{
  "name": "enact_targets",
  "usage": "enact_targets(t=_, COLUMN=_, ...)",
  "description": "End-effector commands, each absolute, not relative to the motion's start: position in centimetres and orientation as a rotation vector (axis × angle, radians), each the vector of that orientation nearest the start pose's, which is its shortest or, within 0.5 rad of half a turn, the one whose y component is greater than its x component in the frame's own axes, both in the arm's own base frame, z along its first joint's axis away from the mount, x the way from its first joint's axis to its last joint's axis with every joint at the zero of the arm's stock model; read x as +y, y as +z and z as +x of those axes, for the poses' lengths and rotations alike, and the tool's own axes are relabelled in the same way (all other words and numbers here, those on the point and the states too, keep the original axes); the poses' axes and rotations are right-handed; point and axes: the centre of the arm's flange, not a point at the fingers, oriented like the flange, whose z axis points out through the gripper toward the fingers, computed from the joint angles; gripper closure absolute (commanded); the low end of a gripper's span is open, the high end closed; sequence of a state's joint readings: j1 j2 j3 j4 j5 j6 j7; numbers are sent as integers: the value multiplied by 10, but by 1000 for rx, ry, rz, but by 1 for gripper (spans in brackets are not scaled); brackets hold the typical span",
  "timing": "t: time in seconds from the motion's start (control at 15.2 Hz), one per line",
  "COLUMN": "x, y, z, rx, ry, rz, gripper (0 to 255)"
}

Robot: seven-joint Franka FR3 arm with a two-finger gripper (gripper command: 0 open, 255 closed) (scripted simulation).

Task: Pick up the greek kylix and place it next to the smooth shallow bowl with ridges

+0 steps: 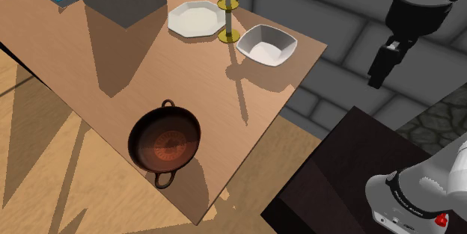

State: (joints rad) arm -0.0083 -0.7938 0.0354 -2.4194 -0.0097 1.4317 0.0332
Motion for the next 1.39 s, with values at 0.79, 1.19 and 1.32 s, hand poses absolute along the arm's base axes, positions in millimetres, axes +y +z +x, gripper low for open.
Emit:
enact_targets(t=0.79, x=101, y=485, z=370, rx=49, ry=170, rz=-3096, gripper=0)
enact_targets(t=1.19, x=149, y=457, z=414, rx=57, ry=104, rz=-3058, gripper=0)
enact_targets(t=1.32, x=165, y=448, z=429, rx=60, ry=82, rz=-3046, gripper=0)
